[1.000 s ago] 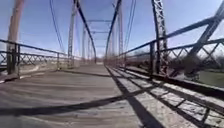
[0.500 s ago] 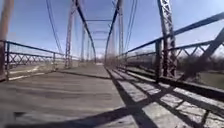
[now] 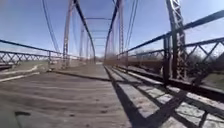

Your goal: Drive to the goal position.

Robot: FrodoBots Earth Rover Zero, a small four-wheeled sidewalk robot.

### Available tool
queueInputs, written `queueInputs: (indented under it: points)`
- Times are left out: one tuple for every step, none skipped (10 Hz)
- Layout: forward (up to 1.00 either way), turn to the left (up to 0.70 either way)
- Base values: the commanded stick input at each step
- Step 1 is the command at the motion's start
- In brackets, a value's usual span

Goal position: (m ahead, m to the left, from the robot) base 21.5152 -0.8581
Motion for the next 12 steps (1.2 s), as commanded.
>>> queueInputs:
  points:
    - [1.00,0.20]
    - [1.00,0.40]
    - [1.00,0.40]
    - [1.00,0.31]
    - [1.00,0.21]
    - [1.00,0.16]
    - [1.00,0.07]
    - [1.00,0.00]
    - [1.00,0.00]
    - [1.00,0.00]
    - [1.00,0.00]
    - [1.00,0.00]
